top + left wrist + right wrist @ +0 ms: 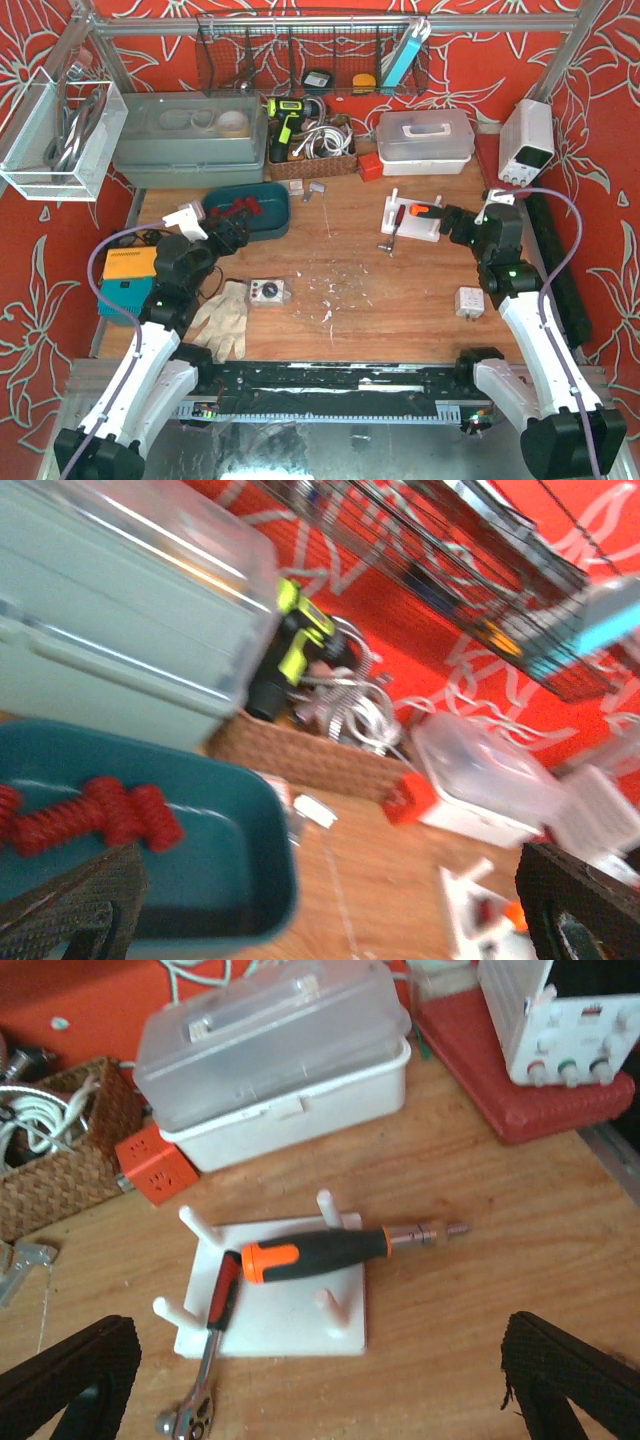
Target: Install the large spring
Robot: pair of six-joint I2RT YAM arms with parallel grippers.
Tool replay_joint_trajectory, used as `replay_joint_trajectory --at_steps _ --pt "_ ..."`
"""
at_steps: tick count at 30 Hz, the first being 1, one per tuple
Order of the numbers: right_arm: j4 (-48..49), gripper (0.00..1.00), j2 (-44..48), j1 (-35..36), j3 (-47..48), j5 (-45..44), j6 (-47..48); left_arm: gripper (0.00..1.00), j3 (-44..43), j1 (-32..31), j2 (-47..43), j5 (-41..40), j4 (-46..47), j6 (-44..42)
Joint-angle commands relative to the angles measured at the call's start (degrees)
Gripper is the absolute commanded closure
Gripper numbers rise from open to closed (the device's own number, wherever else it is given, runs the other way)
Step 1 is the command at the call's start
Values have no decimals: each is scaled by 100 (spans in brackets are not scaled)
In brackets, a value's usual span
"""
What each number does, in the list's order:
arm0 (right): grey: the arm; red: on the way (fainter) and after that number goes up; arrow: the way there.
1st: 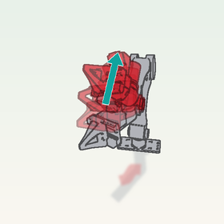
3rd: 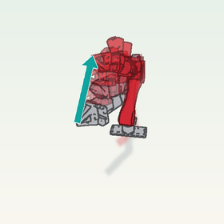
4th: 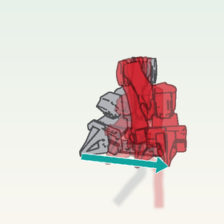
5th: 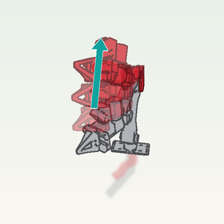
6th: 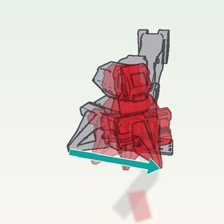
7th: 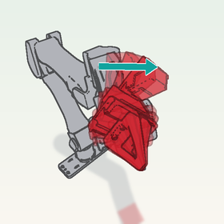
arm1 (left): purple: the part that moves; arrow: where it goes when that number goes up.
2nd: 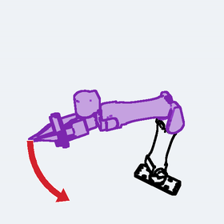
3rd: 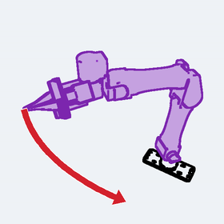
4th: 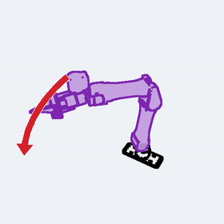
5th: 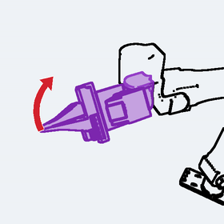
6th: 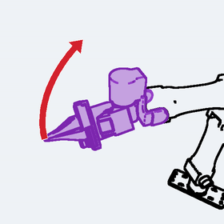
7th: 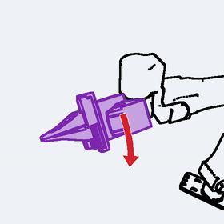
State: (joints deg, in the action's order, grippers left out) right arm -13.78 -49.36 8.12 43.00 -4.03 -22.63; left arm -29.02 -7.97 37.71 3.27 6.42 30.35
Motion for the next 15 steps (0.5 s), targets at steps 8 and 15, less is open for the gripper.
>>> replay_joint_trajectory --at_steps 8,15 --pt "-569 9 -618 27 63 1129 -843 0 226 -1348 466 732 474 76" --pt "-445 21 -1399 391 -30 1324 -849 0 291 -2438 926 74 687 -392"
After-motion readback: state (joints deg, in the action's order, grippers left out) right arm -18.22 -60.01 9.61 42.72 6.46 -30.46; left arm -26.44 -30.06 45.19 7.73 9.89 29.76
